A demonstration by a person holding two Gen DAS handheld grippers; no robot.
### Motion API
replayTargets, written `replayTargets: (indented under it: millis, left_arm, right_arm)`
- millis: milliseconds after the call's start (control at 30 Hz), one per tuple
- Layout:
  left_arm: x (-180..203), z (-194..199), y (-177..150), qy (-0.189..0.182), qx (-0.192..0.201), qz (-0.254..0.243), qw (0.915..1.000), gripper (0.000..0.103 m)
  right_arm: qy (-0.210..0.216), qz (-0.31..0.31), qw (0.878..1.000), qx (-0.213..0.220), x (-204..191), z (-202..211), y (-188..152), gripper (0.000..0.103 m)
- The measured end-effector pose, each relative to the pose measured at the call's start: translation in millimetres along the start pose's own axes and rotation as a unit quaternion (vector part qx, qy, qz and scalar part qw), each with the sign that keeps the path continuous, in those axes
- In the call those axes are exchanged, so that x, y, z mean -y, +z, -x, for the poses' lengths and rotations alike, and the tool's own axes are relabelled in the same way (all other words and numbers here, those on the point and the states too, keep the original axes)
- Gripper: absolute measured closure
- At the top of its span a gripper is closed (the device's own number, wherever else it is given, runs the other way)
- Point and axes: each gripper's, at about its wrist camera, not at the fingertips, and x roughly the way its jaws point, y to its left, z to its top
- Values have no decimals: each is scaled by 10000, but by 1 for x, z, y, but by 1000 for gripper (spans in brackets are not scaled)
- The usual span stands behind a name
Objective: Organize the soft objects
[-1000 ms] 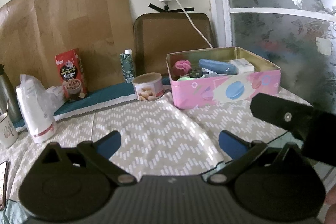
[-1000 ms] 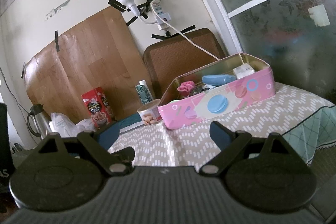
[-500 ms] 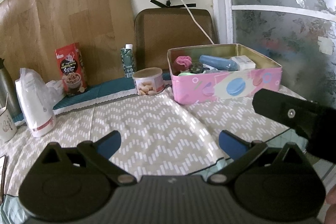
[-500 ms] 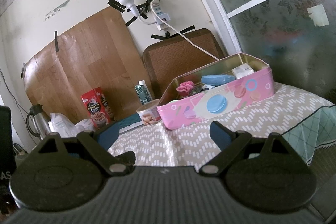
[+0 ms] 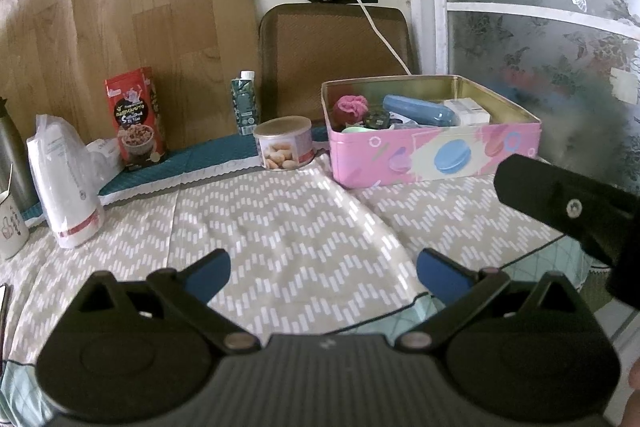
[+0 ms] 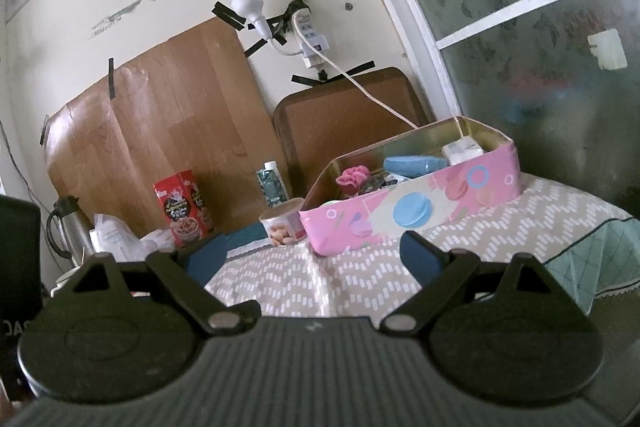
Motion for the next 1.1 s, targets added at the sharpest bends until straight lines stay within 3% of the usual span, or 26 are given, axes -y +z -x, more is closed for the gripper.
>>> replayTargets:
  millis: [1100]
  left_arm:
    - [-2, -2, 1, -44, -125, 19, 9999, 0]
  right_arm:
    - [44, 46, 10000, 5, 1, -1, 2, 7]
